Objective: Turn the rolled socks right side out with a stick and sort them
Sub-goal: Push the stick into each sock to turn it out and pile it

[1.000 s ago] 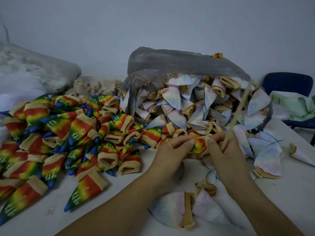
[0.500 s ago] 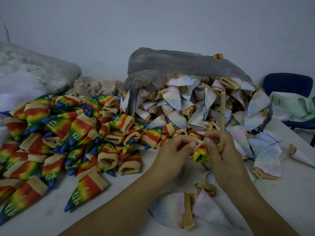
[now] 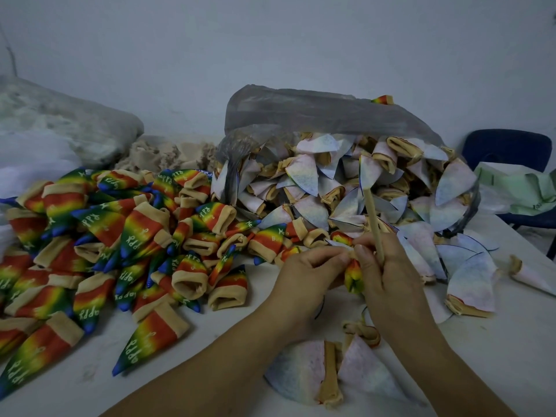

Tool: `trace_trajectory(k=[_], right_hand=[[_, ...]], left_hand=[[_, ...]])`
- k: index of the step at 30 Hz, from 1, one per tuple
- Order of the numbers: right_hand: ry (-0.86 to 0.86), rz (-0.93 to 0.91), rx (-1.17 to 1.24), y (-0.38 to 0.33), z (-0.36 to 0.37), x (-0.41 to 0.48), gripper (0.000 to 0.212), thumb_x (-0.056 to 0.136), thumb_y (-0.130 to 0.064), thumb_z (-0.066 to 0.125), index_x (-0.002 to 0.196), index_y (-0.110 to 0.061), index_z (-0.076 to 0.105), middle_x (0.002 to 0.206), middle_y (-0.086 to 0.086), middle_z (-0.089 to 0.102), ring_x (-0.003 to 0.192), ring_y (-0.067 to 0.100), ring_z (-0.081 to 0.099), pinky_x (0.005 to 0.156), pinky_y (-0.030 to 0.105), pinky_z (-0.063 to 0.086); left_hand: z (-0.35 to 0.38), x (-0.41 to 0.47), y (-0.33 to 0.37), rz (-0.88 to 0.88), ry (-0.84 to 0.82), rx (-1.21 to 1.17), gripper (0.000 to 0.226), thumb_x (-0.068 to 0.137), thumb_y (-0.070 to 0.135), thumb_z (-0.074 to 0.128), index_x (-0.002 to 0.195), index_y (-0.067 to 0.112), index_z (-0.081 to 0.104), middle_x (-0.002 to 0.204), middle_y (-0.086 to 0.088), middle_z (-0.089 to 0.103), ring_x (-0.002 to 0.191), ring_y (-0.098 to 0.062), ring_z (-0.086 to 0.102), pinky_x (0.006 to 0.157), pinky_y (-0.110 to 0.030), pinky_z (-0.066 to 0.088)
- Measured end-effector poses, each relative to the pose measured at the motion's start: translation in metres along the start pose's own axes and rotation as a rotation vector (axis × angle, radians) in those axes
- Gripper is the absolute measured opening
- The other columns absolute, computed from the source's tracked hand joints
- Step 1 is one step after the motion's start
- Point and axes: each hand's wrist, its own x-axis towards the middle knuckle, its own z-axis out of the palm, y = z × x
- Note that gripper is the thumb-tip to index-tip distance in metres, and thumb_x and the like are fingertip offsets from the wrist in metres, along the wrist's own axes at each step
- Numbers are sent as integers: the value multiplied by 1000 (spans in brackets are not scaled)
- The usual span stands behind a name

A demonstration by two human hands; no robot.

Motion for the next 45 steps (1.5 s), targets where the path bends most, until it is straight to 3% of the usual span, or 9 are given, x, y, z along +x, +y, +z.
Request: trace_trajectory(k=[10,15,19,22,25,31,35,39,45], right_hand=[[31,227,218,-2,3,-2,13,86,-47,41,89,-40,52,82,-12,59,72,2,57,59,19,46],[99,370,331,3,-5,3,16,98,-25,45,89,-31,57,82,-7,64,71,0,62,61,21,49],[1,443,415,6,-7,0,23,97,-15,47,90,-31,61,76,-7,68,66,7,64,55,21,52],[-30,473,605,4,-7,1,17,99,-16,44,99,-20,60,58,-4,59,47,7,51,43,17,43],[-81,402,495,4,-4,-2,15,98,-25,46,98,-32,60,56,-4,55,48,7,48,48,18,41],[-277,136,-176,11,-15,-5,42,80,-82,22,82,-47,46,72,-13,57,59,6,54,51,20,38],[-311,-5,-489,19,-23,-5,51,85,-72,13,67,-34,41,59,-4,48,61,9,48,55,31,43],[-311,-31,-593,24,-25,-3,49,81,-65,22,66,-26,47,58,-7,45,64,13,47,54,36,44],[-228,-77,-596,18,-22,-4,49,84,-61,32,60,-23,50,51,-9,40,56,12,44,44,34,40]], left_hand=[[-2,8,8,-259,37,-389,20,99,22,53,96,9,68,90,-10,68,81,-19,64,76,-28,55],[-12,-3,8,417,-64,407,48,86,60,59,132,50,48,145,24,41,135,5,38,108,-21,39],[-7,1,-7,927,-259,969,65,83,32,75,140,11,52,150,-5,42,139,-9,35,113,-24,30],[-12,3,-8,796,-128,870,35,91,26,67,123,13,65,123,1,63,115,-6,52,99,-20,41],[-15,3,0,329,89,379,15,84,56,62,87,42,68,82,17,67,77,5,60,66,-10,46],[-43,23,8,-149,229,-936,17,80,13,68,77,-2,74,84,-19,73,76,-26,75,63,-33,61],[-54,26,8,-145,229,-961,22,95,11,59,101,-1,75,112,-20,72,98,-31,73,71,-39,62],[-56,28,2,-175,213,-921,32,96,29,59,79,7,75,86,-7,73,85,-22,74,87,-43,57],[-47,27,5,-148,220,-762,28,77,34,70,59,12,71,64,-1,61,66,-13,67,71,-31,61]])
